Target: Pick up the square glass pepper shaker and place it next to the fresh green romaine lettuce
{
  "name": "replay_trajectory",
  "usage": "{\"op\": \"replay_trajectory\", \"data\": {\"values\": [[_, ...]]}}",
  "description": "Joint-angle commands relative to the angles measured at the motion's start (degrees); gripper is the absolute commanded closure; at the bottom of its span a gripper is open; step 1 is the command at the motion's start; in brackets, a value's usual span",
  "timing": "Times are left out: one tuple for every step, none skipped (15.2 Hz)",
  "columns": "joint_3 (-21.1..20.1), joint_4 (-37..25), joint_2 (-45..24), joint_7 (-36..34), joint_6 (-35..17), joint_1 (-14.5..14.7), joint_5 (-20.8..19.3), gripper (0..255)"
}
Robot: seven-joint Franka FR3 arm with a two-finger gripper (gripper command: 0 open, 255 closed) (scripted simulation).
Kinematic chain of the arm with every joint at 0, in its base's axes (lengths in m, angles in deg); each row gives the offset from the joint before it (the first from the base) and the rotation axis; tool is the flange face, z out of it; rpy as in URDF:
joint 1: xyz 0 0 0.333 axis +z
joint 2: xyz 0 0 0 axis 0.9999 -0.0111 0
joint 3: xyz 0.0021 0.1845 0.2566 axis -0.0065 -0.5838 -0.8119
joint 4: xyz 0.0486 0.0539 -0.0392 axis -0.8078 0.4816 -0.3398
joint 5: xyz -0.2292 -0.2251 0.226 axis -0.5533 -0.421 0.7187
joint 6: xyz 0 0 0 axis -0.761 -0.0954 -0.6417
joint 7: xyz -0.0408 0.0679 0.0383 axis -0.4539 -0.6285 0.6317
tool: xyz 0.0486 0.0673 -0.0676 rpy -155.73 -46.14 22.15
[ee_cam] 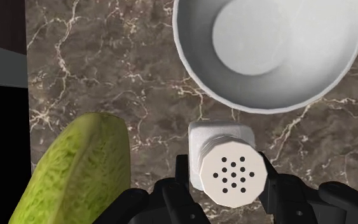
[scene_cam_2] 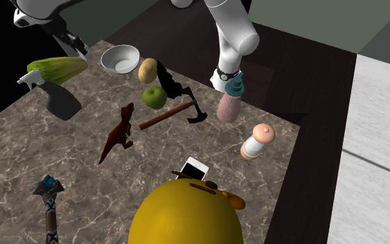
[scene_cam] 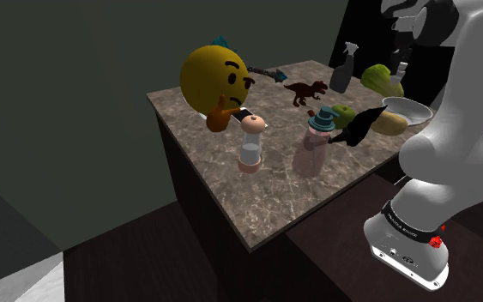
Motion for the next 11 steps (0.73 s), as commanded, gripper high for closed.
{"op": "replay_trajectory", "data": {"values": [[-0.1, 1.0, -0.3, -0.1, -1.3, 0.0, 0.1, 255], [-0.1, 1.8, -0.3, -0.2, -2.1, 0.1, 0.1, 255], [-0.1, 2.5, -0.4, -0.3, -2.8, 0.1, 0.1, 255], [-0.1, 3.2, -0.4, -0.4, -3.6, 0.2, 0.1, 255], [-0.1, 3.9, -0.5, -0.4, -4.3, 0.2, 0.1, 255], [-0.2, 4.5, -0.5, -0.5, -5.0, 0.2, 0.1, 255], [-0.2, 5.1, -0.6, -0.6, -5.7, 0.3, 0.1, 255], [-0.2, 5.7, -0.8, -0.7, -6.4, 0.3, 0.1, 255], [-0.3, 6.3, -0.9, -0.7, -7.1, 0.3, 0.2, 255], [-0.3, 6.9, -1.0, -0.8, -7.8, 0.3, 0.2, 255], [-0.3, 7.4, -1.2, -0.9, -8.5, 0.4, 0.2, 255]]}}
